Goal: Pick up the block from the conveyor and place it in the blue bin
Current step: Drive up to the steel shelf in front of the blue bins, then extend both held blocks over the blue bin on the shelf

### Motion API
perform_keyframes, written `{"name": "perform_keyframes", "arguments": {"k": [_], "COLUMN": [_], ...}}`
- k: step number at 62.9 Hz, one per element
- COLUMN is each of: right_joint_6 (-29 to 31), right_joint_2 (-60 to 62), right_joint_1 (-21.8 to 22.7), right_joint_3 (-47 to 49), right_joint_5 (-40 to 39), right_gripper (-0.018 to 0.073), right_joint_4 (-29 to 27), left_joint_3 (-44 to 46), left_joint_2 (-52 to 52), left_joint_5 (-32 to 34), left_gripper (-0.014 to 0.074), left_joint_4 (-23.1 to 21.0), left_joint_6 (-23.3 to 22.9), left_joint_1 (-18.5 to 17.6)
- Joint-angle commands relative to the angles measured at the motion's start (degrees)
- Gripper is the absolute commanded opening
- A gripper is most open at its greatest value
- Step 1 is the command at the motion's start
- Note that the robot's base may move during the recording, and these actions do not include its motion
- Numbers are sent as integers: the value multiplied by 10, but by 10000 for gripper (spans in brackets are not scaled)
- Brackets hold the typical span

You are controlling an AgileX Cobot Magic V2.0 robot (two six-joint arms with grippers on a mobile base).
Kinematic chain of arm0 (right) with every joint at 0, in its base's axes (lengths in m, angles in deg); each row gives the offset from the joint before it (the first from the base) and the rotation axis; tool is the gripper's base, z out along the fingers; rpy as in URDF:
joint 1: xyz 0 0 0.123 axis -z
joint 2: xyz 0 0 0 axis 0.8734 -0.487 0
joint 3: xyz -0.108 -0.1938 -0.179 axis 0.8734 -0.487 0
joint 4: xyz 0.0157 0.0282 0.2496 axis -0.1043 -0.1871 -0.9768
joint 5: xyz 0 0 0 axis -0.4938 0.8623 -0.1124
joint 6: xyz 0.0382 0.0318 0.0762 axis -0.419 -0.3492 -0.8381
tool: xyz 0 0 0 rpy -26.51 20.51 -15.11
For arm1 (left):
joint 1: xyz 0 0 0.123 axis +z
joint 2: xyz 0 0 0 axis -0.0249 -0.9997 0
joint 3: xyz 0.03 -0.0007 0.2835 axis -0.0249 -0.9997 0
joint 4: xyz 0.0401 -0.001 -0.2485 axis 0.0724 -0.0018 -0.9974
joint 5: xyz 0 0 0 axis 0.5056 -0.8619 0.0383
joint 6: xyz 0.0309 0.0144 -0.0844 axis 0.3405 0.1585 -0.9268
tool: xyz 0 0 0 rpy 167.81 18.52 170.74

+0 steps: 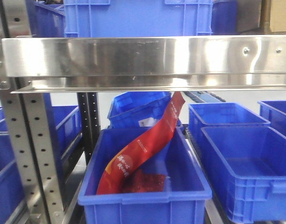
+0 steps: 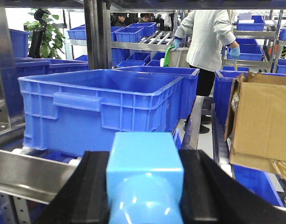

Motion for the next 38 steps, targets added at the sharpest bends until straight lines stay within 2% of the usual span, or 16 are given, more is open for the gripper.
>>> {"name": "perform_keyframes", "arguments": {"k": [1,38], "right_joint_6": [1,1], "right_joint_2": [-1,-1], "right_joint_1": [-2,-2], "right_joint_3": [-1,-1], "right_joint_5": [-14,-14], "right_gripper": [-167,-167], "right_joint_4": [3,3], "left_joint_3": [4,4], "left_joint_2": [0,0], "left_joint_5": [12,12], "left_gripper": [-111,-111], "left_joint_4": [1,1], "left_joint_6": [-5,-5], "left_joint_1": [-2,-2]}}
